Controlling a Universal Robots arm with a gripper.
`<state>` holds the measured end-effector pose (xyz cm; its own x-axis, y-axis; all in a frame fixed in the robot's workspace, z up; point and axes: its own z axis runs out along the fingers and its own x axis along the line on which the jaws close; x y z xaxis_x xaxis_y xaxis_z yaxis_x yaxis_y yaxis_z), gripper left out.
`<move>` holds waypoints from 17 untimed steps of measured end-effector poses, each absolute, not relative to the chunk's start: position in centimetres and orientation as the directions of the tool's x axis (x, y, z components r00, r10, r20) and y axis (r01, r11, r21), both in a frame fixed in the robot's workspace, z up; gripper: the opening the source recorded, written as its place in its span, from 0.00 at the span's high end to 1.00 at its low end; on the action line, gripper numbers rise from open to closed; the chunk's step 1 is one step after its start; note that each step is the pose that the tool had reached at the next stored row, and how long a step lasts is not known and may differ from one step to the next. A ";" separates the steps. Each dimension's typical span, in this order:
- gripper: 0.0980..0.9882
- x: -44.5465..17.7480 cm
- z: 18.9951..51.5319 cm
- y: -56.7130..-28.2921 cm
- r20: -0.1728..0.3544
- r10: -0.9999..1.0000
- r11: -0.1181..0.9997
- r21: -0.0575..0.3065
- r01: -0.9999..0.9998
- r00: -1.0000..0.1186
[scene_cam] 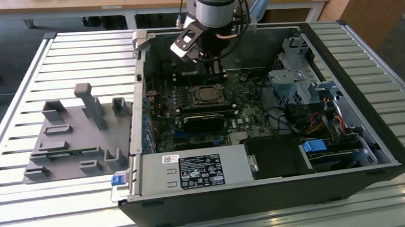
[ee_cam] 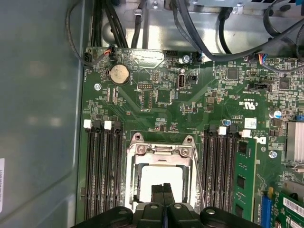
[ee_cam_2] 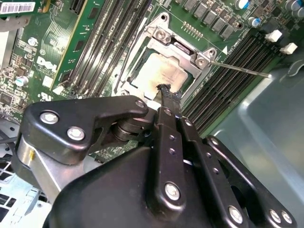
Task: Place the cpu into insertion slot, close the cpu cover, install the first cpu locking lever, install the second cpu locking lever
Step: 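Install the first cpu locking lever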
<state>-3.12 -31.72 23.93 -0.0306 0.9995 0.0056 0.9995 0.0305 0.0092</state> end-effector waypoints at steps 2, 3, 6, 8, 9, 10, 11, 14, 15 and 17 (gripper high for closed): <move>0.99 -3.1 24.0 -31.7 0.006 1.000 0.031 0.009 0.999 -0.031; 0.99 -3.1 24.1 -31.7 0.006 1.000 0.031 0.009 0.999 -0.031; 0.99 -3.2 24.1 -31.7 0.005 1.000 0.030 0.009 0.999 -0.031; 0.99 -3.2 24.2 -31.7 0.006 1.000 0.031 0.009 0.999 -0.031; 0.99 -3.2 24.2 -31.7 0.006 1.000 0.031 0.010 0.999 -0.031; 0.99 -3.2 24.3 -31.7 0.006 1.000 0.030 0.010 0.999 -0.030; 0.99 -3.2 24.3 -31.7 0.006 1.000 0.030 0.010 0.999 -0.030; 0.99 -3.3 24.5 -31.7 0.006 1.000 0.031 0.011 0.999 -0.031; 0.99 -3.3 24.6 -31.7 0.006 1.000 0.031 0.011 0.999 -0.031; 0.99 -3.3 24.8 -31.7 0.006 1.000 0.030 0.010 0.999 -0.031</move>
<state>-3.30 -31.72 24.84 -0.0305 0.9995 0.0055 0.9995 0.0305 0.0105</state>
